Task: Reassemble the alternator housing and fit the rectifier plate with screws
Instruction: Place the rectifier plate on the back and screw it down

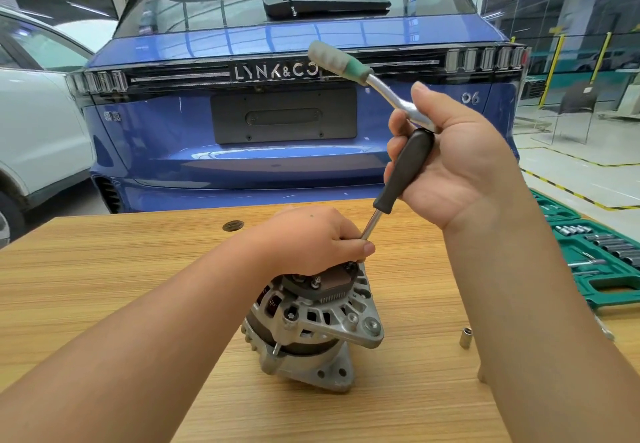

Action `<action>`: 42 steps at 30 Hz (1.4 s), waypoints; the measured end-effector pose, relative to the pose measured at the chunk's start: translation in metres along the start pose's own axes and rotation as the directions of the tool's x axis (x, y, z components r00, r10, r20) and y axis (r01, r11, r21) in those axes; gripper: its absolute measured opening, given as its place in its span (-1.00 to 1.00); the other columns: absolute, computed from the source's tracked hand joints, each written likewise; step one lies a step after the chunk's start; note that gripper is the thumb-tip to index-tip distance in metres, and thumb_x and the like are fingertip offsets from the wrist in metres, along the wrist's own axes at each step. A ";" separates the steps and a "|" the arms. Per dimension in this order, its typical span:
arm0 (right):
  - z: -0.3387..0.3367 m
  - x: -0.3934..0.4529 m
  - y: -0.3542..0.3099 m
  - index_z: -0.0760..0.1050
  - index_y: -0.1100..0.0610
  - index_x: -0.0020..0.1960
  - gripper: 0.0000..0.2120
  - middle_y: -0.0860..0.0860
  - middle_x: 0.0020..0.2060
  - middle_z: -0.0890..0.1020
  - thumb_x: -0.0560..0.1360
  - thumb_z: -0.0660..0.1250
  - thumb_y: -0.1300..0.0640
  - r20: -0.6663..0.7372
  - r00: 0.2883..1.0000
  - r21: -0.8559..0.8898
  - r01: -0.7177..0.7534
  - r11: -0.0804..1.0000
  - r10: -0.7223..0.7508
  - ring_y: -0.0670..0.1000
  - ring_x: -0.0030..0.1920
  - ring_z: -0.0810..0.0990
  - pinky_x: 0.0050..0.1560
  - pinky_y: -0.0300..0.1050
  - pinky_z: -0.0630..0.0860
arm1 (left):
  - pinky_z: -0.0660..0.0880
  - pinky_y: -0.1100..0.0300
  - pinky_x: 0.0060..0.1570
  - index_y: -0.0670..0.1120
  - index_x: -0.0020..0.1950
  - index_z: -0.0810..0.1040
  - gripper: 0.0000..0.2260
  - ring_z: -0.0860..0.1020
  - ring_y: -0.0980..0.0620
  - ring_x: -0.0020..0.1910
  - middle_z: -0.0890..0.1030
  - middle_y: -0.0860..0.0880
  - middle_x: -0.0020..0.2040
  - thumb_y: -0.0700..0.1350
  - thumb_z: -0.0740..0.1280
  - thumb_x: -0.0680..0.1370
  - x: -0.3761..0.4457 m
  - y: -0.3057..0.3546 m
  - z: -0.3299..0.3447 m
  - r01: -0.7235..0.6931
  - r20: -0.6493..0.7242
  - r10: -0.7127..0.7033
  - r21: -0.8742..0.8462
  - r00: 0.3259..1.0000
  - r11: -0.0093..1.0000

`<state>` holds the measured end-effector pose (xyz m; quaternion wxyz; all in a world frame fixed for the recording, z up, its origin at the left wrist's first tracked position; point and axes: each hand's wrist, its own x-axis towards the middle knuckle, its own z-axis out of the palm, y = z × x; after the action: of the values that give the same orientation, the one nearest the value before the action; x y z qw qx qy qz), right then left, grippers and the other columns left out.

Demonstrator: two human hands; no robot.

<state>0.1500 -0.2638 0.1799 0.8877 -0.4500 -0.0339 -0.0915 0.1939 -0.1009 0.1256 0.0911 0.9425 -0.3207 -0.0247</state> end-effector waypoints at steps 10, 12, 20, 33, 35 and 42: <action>-0.017 0.004 -0.012 0.49 0.14 0.22 -0.58 -0.06 -0.05 0.64 0.41 0.25 0.01 0.438 0.871 -0.027 -0.235 0.972 0.223 -0.05 -0.19 0.53 0.00 -0.04 0.42 | 0.26 0.18 -0.38 0.24 -0.35 0.47 -0.63 0.42 0.28 -0.42 0.46 0.22 -0.42 0.32 0.21 0.61 -0.002 -0.003 -0.003 -0.008 0.005 0.008 -0.010 1.000 1.000; -0.021 0.006 -0.013 0.52 0.17 0.22 -0.58 -0.06 -0.02 0.64 0.42 0.25 0.02 0.510 0.832 -0.030 -0.235 0.972 0.217 -0.06 -0.16 0.56 -0.02 -0.06 0.42 | 0.27 0.18 -0.37 0.23 -0.36 0.48 -0.62 0.42 0.27 -0.42 0.47 0.20 -0.41 0.33 0.21 0.60 -0.002 -0.003 -0.004 -0.017 0.011 0.017 -0.003 1.000 1.000; -0.019 0.005 -0.007 0.41 0.23 0.35 -0.49 -0.02 -0.02 0.62 0.47 0.28 0.03 0.597 0.777 0.056 -0.287 0.956 0.199 -0.09 -0.12 0.53 0.06 -0.18 0.33 | 0.37 0.17 -0.28 0.29 -0.33 0.52 -0.67 0.52 0.14 -0.25 0.60 0.05 -0.14 0.34 0.23 0.59 -0.005 -0.002 -0.007 -0.035 0.035 0.036 -0.027 0.999 0.999; -0.016 0.004 -0.008 0.42 0.19 0.44 -0.43 0.04 -0.15 0.58 0.43 0.33 0.18 0.317 0.930 0.397 -0.309 0.864 0.186 -0.03 -0.19 0.54 0.14 -0.27 0.41 | 0.43 0.14 -0.25 0.24 -0.23 0.53 -0.70 0.56 0.07 -0.16 0.61 0.02 -0.08 0.33 0.21 0.60 -0.006 -0.002 -0.006 -0.013 0.053 0.015 -0.041 0.998 0.999; -0.019 0.008 -0.007 0.45 0.14 0.37 -0.45 -0.02 -0.08 0.57 0.37 0.34 0.17 0.436 0.880 0.296 -0.335 0.895 0.185 -0.05 -0.15 0.54 0.06 -0.21 0.42 | 0.47 0.12 -0.20 0.19 -0.18 0.53 -0.70 0.57 0.05 -0.13 0.62 0.01 -0.06 0.33 0.22 0.60 -0.006 -0.004 -0.006 -0.010 0.049 0.012 -0.043 0.999 0.999; -0.026 0.017 0.019 0.49 0.06 -0.01 -0.68 -0.06 -0.04 0.56 0.32 0.54 0.17 0.621 0.783 0.369 -0.326 0.870 0.030 -0.02 -0.01 0.57 0.00 -0.08 0.43 | 0.36 0.19 -0.30 0.26 -0.24 0.54 -0.69 0.56 0.13 -0.21 0.62 0.06 -0.10 0.35 0.21 0.60 -0.006 -0.003 -0.006 -0.016 0.049 0.018 -0.032 0.999 0.999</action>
<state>0.1702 -0.2762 0.1518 0.9159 -0.2347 -0.2879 0.1523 0.1919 -0.0941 0.1305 0.0982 0.9372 -0.3305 -0.0524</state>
